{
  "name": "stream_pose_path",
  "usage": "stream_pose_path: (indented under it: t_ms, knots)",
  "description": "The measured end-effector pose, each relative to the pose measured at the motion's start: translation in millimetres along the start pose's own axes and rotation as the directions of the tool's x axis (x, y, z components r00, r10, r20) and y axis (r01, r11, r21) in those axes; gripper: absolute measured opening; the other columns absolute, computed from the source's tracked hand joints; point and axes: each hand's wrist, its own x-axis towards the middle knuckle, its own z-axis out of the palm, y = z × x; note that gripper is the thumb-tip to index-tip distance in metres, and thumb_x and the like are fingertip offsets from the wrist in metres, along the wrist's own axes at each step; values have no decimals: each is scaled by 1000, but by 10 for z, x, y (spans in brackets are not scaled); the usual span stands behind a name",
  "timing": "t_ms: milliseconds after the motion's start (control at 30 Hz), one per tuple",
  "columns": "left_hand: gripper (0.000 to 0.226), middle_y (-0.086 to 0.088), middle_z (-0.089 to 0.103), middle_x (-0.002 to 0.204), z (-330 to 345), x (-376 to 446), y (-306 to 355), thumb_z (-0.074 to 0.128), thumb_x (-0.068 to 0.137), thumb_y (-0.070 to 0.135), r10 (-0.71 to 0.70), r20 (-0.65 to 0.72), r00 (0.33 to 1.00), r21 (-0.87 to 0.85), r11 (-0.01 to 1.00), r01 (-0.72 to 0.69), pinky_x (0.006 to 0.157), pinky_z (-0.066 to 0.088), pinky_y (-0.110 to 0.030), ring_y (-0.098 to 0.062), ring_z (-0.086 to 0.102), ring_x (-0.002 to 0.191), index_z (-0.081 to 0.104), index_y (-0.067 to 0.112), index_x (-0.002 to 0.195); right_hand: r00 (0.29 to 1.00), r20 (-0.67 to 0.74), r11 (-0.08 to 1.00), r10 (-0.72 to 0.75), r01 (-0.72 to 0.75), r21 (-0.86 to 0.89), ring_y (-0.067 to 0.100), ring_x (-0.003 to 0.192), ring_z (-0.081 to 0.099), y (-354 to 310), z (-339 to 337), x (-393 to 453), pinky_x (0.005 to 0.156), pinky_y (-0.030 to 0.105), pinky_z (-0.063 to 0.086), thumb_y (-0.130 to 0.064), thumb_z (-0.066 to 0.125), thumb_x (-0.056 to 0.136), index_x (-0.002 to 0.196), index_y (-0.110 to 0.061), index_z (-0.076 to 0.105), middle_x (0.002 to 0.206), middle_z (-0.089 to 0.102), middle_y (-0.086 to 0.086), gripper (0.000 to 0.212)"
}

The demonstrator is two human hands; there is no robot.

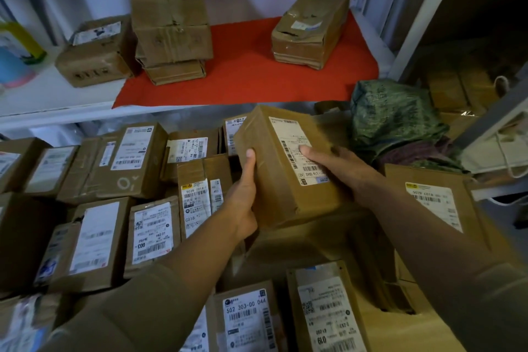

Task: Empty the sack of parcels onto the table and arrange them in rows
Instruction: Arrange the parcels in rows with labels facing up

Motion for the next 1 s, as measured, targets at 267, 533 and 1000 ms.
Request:
stream_pose_path:
  t_ms: [267,533,1000]
  knots:
    - [82,-7,73,111,-3,-173,185,52,67,87,59,-78,995,113,992,-50,94,50,-56,-31,67,104,65,26,120,951,302,939,-65,-44,342,21,84,74,99,-18,-129,84,42,57,-41,70,75,105,-19,72,98,77,6,37]
    - [30,1,59,127,-56,-286,253,55,99,13,723,-113,681,663,566,-490,101,42,-23,-10,54,115,60,17,127,1000,14,949,-10,5,315,31,97,71,243,4,-70,78,49,59,-43,84,72,130,-29,56,108,74,7,66]
    - [46,1,28,158,-600,-377,-113,58,95,36,538,-5,843,978,180,-109,118,20,-42,-23,14,147,52,24,139,999,-30,1000,23,-23,-10,19,106,56,613,634,62,88,35,45,-8,54,99,142,-16,50,134,60,9,44]
